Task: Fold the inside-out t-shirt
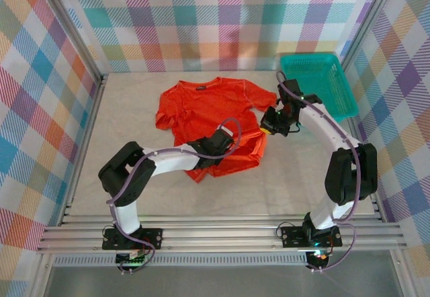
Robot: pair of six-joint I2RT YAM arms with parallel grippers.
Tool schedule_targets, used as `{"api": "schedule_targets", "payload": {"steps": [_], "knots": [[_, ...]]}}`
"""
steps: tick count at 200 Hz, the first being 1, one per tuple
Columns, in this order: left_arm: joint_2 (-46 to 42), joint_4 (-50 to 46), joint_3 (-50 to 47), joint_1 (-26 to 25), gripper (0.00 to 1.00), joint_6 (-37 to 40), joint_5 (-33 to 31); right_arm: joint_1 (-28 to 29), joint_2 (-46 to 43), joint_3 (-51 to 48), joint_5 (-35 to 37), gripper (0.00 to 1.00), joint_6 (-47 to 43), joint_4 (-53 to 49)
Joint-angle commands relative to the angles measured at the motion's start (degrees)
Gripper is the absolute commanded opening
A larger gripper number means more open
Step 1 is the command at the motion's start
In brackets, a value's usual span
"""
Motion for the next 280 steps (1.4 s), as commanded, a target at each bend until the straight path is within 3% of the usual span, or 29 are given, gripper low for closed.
{"api": "schedule_targets", "payload": {"steps": [1, 19, 45, 77, 97, 131, 156, 162, 187, 208, 224, 249, 280], "knots": [[-1.5, -1.0, -1.6, 0.3, 0.18, -0.3, -1.7, -0.1, -1.2, -1.0, -1.6, 0.0, -0.6, 0.7], [-2.2, -2.8, -0.9, 0.5, 0.0, -0.2, -1.0, -0.1, -1.1, -0.9, -1.3, 0.0, -0.8, 0.5], [-5.2, -13.4, 4.8, 0.4, 0.0, -0.8, 1.7, -0.2, 0.0, 0.5, 0.0, 0.0, -2.0, -0.4], [-12.2, -25.2, 13.7, 0.5, 0.0, -7.3, 5.8, -2.2, 2.5, 4.4, 0.8, 0.0, -5.8, -1.6], [-15.9, -28.5, 18.1, 0.5, 0.0, -9.3, 12.0, -4.7, 3.5, 7.7, 1.8, 0.0, -8.2, -3.4], [-16.4, -31.7, 23.0, 0.9, 0.0, -12.3, 16.2, -5.8, 6.1, 14.0, 1.2, 0.0, -10.1, -5.7], [-12.8, -33.0, 26.4, 2.4, 0.0, -13.9, 23.2, -5.6, 7.1, 14.9, 1.1, 0.08, -8.7, -6.3], [-11.6, -33.4, 27.3, 2.6, 0.0, -14.6, 24.9, -5.7, 6.6, 14.1, 0.9, 0.09, -8.6, -6.1], [-7.7, -34.5, 30.4, 3.4, 0.0, -17.9, 31.3, -4.0, 1.1, 8.5, -0.2, 0.32, -8.8, -5.1], [-5.2, -35.3, 32.0, 5.0, 0.0, -21.7, 36.0, -0.9, -6.5, 0.0, -1.1, 0.4, -7.8, -2.5], [-3.5, -36.1, 33.3, 6.3, 0.0, -24.0, 38.6, 3.0, -13.3, -9.9, -3.4, 0.45, -4.9, 5.0], [-2.7, -35.7, 33.9, 6.5, 0.0, -25.2, 39.0, 10.7, -19.2, -24.4, -2.9, 0.42, 3.6, 21.9], [-3.0, -36.2, 35.9, 6.6, 0.0, -26.4, 39.1, 17.0, -14.0, -29.1, 2.3, 0.33, 8.7, 35.8]]}}
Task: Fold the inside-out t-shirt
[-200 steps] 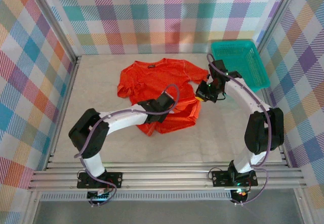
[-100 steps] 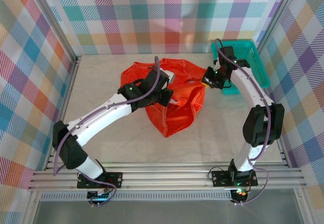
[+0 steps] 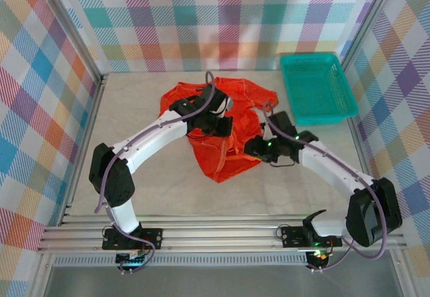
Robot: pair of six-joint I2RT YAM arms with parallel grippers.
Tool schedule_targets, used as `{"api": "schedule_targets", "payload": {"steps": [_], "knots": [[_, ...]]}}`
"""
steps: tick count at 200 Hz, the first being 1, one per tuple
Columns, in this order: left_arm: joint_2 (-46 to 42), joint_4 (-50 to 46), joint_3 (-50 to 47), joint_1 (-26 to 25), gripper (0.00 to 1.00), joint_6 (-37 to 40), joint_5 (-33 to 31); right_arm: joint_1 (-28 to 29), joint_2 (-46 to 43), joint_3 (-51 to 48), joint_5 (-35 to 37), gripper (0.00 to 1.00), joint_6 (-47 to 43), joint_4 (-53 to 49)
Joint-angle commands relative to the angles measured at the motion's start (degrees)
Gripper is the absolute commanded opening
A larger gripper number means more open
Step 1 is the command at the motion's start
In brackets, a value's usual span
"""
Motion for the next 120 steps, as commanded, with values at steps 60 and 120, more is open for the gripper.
{"api": "schedule_targets", "payload": {"steps": [60, 120], "knots": [[-2.2, -2.8, 5.7, 0.0, 0.0, -4.2, 0.1, 10.5, 21.4, 0.9, 8.3, 0.13, 15.6, 39.5], [-8.3, 3.8, 4.0, -3.2, 0.0, -15.1, 0.1, 9.3, 35.0, 17.9, 20.0, 0.46, 17.3, 45.6]]}}
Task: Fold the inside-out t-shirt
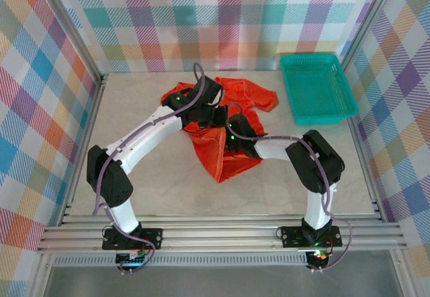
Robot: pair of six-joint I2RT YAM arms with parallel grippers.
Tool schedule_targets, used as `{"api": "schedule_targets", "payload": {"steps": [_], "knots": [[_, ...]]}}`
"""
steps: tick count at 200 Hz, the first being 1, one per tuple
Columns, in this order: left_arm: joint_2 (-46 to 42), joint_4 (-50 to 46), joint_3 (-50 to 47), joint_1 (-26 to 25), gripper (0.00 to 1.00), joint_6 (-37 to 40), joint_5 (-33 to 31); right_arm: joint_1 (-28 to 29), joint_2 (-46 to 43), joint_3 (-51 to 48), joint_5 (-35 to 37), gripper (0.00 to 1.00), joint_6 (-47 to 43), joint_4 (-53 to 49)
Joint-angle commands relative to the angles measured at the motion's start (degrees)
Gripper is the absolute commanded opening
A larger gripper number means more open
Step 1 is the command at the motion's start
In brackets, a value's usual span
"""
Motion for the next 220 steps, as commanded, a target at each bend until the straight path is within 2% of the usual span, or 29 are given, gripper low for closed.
{"api": "schedule_targets", "payload": {"steps": [1, 9, 25, 46, 74, 99, 135, 151, 169, 187, 205, 208, 220], "knots": [[-6.8, 5.9, -0.2, -4.7, 0.0, -6.3, 3.8, -0.2, 2.4, 8.8, 6.3, 0.47, 0.7, 3.6], [-7.7, 7.1, -0.3, -5.7, 0.0, -7.9, 3.2, -0.5, 3.5, 11.6, 6.5, 0.54, 0.7, 1.5], [-9.5, 10.5, -1.0, -8.0, 0.0, -10.5, 2.5, -0.6, 5.8, 16.6, 7.4, 0.59, -0.2, -2.7], [-10.5, 13.4, -0.2, -10.2, 0.0, -12.6, 2.1, -0.6, 9.4, 22.7, 7.4, 0.71, -1.1, -8.2], [-11.5, 13.7, 2.8, -11.3, 0.0, -12.9, 2.1, -0.2, 14.9, 30.1, 7.1, 0.8, -0.7, -16.5], [-13.2, 11.5, 4.7, -11.3, 0.0, -11.4, 0.0, 0.6, 21.5, 38.1, 7.5, 0.83, 1.2, -28.8], [-16.8, 9.9, 4.3, -9.8, 0.0, -9.8, -2.8, 1.1, 27.4, 41.3, 5.6, 0.85, 4.4, -32.6], [-17.6, 9.6, 3.5, -8.4, 0.0, -10.0, -2.9, 1.1, 28.6, 41.5, 4.3, 0.75, 5.2, -31.7], [-17.9, 9.2, 2.0, -6.7, 0.0, -9.9, -2.2, 1.0, 28.9, 41.0, 2.9, 0.56, 5.0, -29.9], [-18.3, 9.2, 0.0, -4.5, 0.0, -9.8, -1.4, 0.8, 27.6, 38.8, 1.2, 0.24, 4.5, -27.0], [-18.8, 9.1, -2.4, -1.8, 0.0, -9.2, -1.3, 0.3, 24.0, 34.9, -0.8, 0.03, 3.0, -23.6], [-18.8, 9.1, -2.8, -1.4, 0.0, -9.1, -1.3, 0.2, 23.2, 34.3, -1.2, 0.0, 2.7, -23.3], [-18.6, 8.9, -4.2, 0.9, 0.0, -8.1, -1.3, -0.5, 19.6, 32.1, -3.4, 0.0, 0.4, -22.9]]}}
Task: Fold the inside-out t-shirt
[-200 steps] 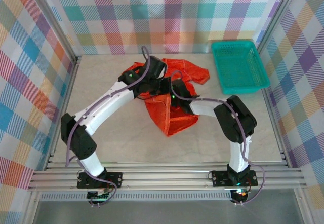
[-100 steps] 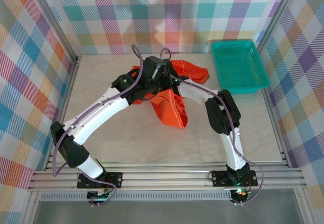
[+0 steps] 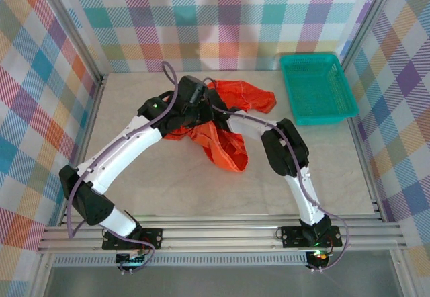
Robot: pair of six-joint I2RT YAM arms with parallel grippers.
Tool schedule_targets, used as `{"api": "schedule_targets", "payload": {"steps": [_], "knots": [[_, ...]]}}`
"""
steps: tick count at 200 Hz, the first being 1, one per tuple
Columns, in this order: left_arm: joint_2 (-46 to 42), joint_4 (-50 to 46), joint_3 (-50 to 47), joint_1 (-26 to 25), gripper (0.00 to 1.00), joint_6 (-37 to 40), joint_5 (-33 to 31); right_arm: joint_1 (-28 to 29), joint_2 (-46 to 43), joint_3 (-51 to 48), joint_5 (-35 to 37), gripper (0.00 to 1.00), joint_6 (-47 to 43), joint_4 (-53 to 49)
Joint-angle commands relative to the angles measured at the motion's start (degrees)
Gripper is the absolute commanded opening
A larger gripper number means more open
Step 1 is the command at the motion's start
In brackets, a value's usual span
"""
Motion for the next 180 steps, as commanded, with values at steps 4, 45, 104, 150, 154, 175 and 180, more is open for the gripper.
{"api": "schedule_targets", "payload": {"steps": [4, 45, 104, 150, 154, 175, 180], "knots": [[-6.6, 9.7, -0.2, 1.6, 0.0, 3.4, 10.1, -2.6, -2.4, -6.5, -1.1, 0.0, -3.1, -3.3], [-1.9, 9.9, -2.1, 11.6, 0.0, 8.8, 8.2, -5.3, -21.0, -13.6, -10.8, 0.0, -16.3, -12.4], [11.2, 10.4, 0.8, 20.1, 0.0, 12.3, 9.4, -10.4, -49.5, -17.4, -18.4, 0.0, -25.3, -27.4], [17.0, 8.9, 2.4, 22.5, 0.0, 14.3, 9.1, -13.8, -58.8, -9.1, -24.2, 0.0, -25.3, -34.1], [17.3, 8.8, 2.5, 22.7, 0.0, 14.2, 9.0, -13.9, -59.0, -8.4, -24.6, 0.0, -25.3, -34.6], [18.5, 8.1, 3.4, 23.0, 0.0, 14.2, 9.6, -13.9, -59.0, -7.2, -26.7, 0.0, -25.2, -35.3], [18.5, 8.2, 3.4, 22.9, 0.0, 13.9, 10.2, -13.9, -58.9, -8.0, -26.1, 0.0, -25.3, -35.2]]}}
